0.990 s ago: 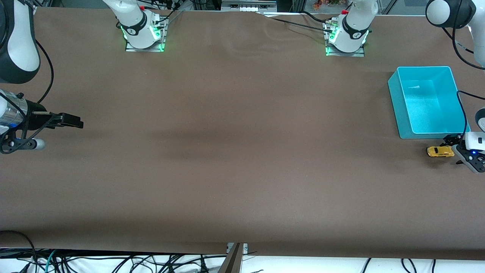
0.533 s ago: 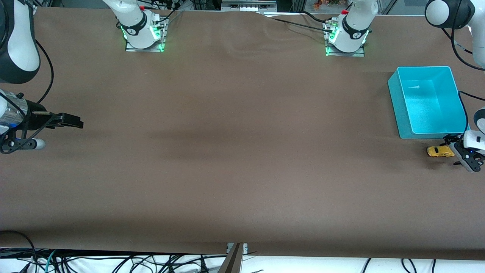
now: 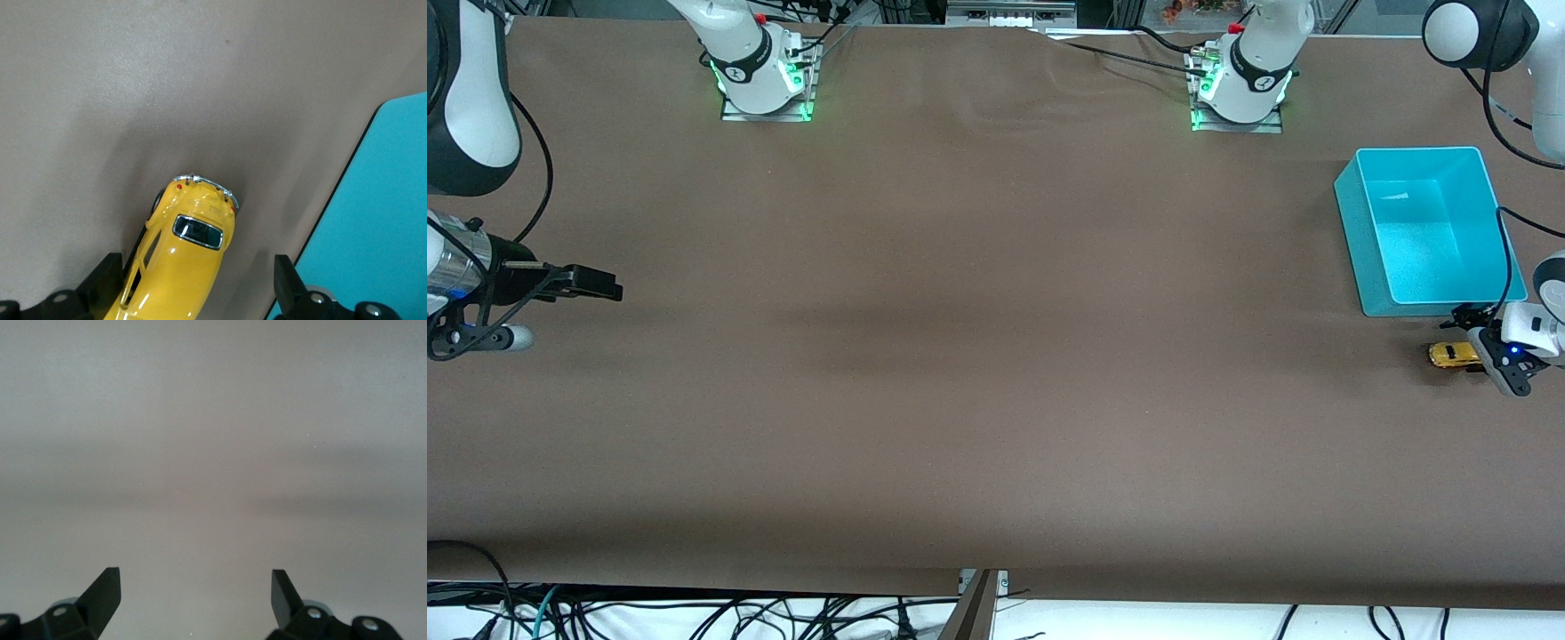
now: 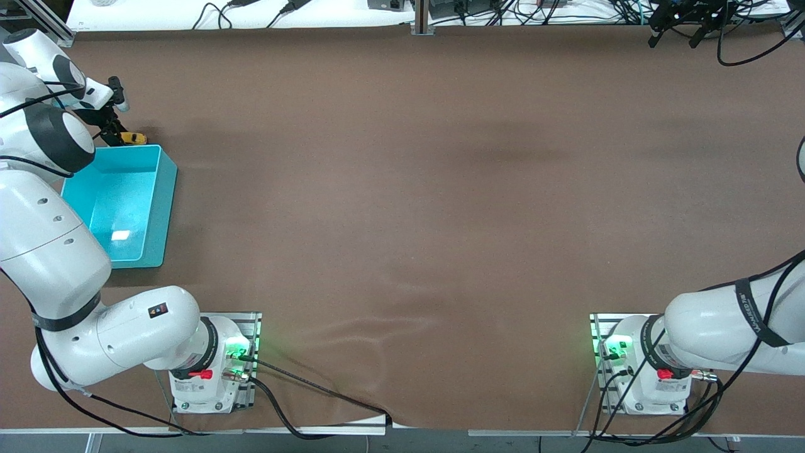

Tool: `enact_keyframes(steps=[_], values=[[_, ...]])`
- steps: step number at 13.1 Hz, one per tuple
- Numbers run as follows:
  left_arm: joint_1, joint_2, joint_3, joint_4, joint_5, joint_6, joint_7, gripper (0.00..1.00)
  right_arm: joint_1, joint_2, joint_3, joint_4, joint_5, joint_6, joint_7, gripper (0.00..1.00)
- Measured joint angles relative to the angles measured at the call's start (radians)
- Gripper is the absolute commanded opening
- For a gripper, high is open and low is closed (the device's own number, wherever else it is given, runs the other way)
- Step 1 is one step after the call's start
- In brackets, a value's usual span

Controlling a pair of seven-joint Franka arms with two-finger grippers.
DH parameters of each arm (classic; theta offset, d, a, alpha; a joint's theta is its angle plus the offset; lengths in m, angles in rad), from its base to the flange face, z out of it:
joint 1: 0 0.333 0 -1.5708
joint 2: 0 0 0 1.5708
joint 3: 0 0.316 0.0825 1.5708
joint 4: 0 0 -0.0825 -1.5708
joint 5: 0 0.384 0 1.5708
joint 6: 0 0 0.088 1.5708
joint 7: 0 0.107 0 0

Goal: Wind and store yellow beetle car
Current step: 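Lift the car into the cyan box with the left gripper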

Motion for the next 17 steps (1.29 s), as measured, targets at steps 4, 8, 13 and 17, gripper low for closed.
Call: enact_keyframes(steps=[4,8,13,17], values=[[0.000,0.002,0.000,0.008,0.000,0.001,0.001,0.00,0.000,0.000,0.000,0.000,0.000,0.000,0.000,1.00],[0.000,-0.007,0.000,0.063,0.000,-0.004,0.001,0.00,0.000,0.000,0.000,0.000,0.000,0.000,0.000,1.00],[-0.014,-0.133,-0.005,0.154,-0.002,-0.186,0.001,0.00,0.000,0.000,0.000,0.000,0.000,0.000,0.000,1.00],[-0.017,-0.343,-0.004,-0.032,0.000,-0.308,0.001,0.00,0.000,0.000,0.000,0.000,0.000,0.000,0.000,1.00]])
